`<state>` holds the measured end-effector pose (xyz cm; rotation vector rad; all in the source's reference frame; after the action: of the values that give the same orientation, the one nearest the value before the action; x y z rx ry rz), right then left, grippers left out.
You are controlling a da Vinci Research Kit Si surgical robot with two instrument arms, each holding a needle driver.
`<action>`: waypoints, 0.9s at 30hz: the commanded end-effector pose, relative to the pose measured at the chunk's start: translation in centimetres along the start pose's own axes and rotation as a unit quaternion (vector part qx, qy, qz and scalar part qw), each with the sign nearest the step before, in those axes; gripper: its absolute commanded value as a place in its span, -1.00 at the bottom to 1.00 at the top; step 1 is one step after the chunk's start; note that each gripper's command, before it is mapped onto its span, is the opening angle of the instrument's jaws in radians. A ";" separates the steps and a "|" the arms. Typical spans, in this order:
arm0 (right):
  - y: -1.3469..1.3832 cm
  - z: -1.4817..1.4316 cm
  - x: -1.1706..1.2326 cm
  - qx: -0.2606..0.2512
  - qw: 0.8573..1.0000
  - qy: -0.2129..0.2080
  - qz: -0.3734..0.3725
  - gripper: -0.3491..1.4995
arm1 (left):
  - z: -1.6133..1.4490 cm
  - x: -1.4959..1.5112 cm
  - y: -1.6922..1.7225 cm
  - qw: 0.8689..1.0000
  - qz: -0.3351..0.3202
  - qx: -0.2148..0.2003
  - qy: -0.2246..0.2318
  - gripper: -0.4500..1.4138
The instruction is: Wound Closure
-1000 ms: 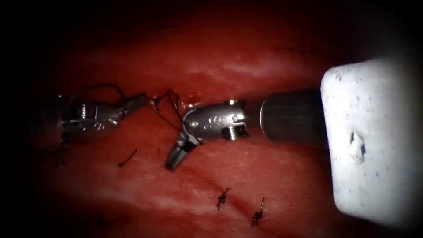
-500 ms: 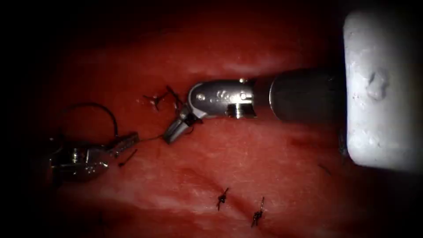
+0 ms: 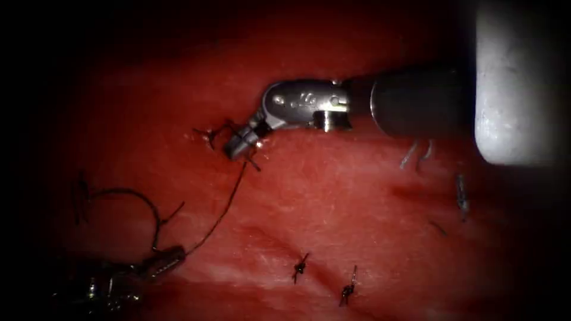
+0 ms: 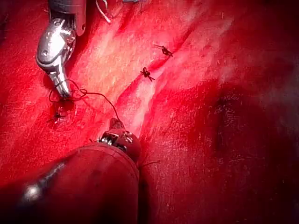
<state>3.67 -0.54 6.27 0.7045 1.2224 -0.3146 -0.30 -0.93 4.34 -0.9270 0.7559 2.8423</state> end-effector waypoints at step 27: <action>0.24 -0.12 -0.25 -0.041 0.999 -0.014 -0.004 -1.00 | -0.73 0.38 0.50 1.000 0.007 -0.002 0.023 -1.00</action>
<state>3.57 -0.26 6.50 0.6198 1.2020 -0.2753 -0.27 -1.72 3.76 -0.9952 0.7707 2.8430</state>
